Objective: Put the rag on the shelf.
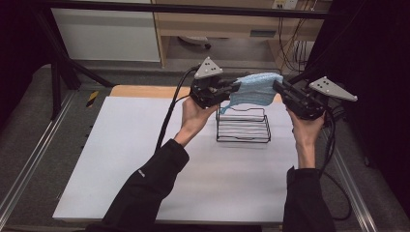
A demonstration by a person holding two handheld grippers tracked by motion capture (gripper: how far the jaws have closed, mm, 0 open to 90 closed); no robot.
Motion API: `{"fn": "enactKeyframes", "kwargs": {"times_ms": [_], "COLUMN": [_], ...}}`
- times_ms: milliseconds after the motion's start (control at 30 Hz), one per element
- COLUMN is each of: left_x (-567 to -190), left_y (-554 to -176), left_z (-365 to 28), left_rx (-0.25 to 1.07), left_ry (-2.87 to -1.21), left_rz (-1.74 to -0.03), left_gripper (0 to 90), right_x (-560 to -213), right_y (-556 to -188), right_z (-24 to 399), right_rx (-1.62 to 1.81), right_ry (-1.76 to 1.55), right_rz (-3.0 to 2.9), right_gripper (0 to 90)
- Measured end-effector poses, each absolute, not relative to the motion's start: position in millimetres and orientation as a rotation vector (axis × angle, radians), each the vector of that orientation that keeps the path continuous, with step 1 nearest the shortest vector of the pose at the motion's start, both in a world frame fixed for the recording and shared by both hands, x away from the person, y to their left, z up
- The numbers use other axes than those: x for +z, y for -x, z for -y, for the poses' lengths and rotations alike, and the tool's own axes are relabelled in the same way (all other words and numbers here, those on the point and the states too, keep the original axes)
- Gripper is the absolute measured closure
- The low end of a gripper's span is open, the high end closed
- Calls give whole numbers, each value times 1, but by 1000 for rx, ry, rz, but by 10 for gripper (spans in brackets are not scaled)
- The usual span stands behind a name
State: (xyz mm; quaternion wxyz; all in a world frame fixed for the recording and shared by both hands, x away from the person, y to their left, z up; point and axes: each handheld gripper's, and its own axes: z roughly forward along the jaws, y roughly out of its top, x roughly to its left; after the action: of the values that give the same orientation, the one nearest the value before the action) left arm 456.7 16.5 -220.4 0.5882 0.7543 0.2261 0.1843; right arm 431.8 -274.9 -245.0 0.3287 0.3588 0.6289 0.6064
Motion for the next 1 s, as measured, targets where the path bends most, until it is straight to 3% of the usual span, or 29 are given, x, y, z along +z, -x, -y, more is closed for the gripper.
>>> {"fn": "enactKeyframes", "kwargs": {"times_ms": [133,400,633,700,867,1000], "left_x": [-227,-235,-240,-242,-245,-244], "left_y": [-453,-449,-447,-446,-446,-446], "left_z": [-16,-15,-12,-12,-13,-15], "left_rx": [423,434,456,455,448,434], "left_ry": [-1770,-1803,-1831,-1834,-1847,-1846], "left_rz": [-527,-531,-522,-521,-513,-514], "left_gripper": [799,799,799,799,796,790], "right_x": [-247,-243,-225,-219,-209,-214], "right_y": [-428,-416,-407,-407,-414,-419], "right_z": [276,281,279,277,268,262], "right_rx": [1596,1602,1639,1642,1586,1516], "right_ry": [-945,-969,-956,-957,-1003,-1043], "right_rz": [-1655,-1687,-1676,-1674,-1742,-1825], "right_gripper": [748,514,473,516,783,891]}}
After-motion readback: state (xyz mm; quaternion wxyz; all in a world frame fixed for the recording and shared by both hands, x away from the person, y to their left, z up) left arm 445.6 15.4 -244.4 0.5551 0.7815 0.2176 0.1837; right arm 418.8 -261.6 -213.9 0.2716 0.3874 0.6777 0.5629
